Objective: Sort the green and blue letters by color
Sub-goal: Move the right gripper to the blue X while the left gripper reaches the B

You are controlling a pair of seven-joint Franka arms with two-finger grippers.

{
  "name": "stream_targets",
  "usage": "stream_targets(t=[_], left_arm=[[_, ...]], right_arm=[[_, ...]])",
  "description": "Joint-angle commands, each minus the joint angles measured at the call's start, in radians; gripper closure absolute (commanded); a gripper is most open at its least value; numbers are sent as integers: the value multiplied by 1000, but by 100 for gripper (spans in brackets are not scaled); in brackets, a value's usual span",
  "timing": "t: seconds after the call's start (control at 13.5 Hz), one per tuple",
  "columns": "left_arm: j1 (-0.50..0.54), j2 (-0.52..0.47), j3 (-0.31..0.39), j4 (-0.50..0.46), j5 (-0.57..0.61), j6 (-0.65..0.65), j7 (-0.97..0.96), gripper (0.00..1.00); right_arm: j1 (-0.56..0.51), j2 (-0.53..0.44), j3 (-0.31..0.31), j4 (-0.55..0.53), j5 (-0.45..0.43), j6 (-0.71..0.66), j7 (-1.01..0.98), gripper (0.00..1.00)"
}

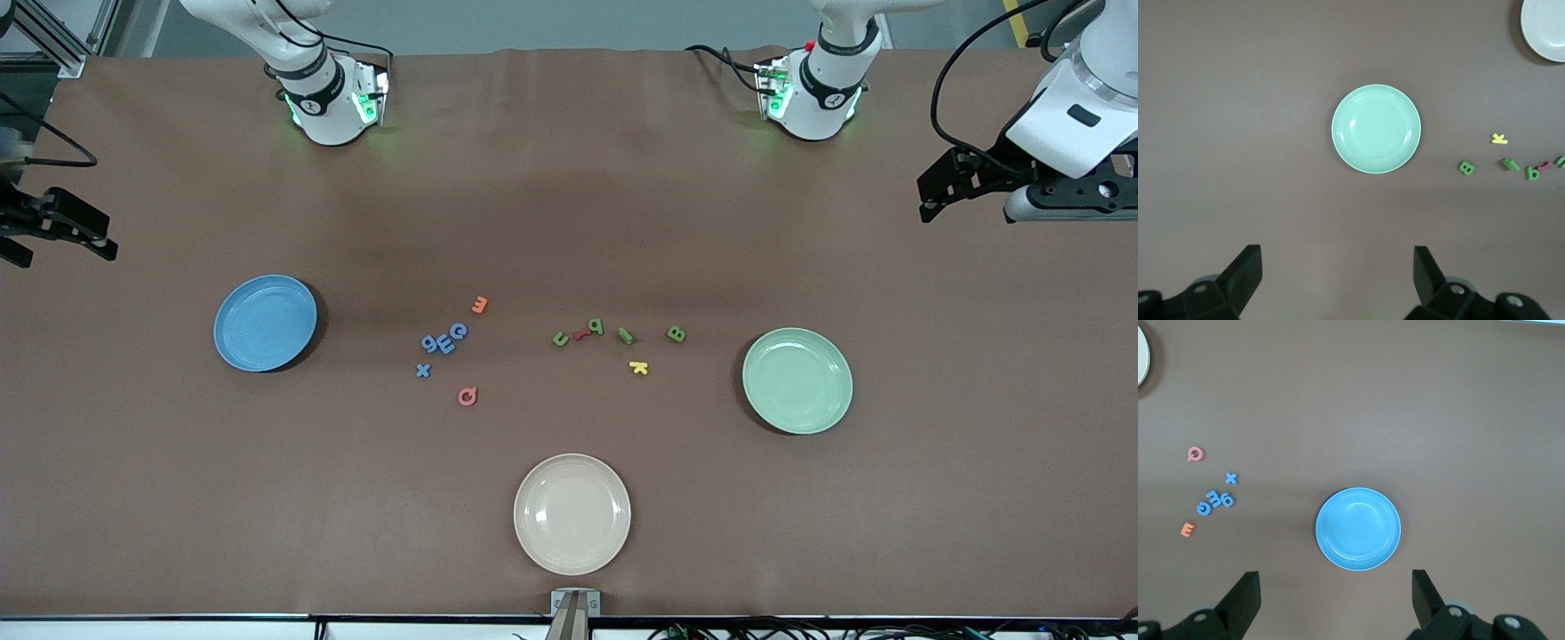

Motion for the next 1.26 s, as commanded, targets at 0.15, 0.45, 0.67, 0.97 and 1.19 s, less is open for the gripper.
stream_targets(t=[0.15, 0.45, 0.67, 0.97, 1.19], left_arm=[[7, 0, -4, 22, -7, -39, 8, 0], [5, 31, -9, 10, -5, -37, 5, 0], [-22, 114, -32, -10, -7, 25, -81, 0], [-81, 172, -73, -158, -9, 260, -280, 0], [-137, 247, -73, -290, -7, 494, -475, 0]], right_arm=[[3, 10, 0, 24, -13, -12, 6, 0], [18, 16, 2, 22, -6, -9, 12, 0], [76, 31, 2, 21, -3, -12, 17, 0], [191, 85, 0, 22, -15, -7, 149, 0], [239, 109, 2, 15, -10, -9, 322, 0]])
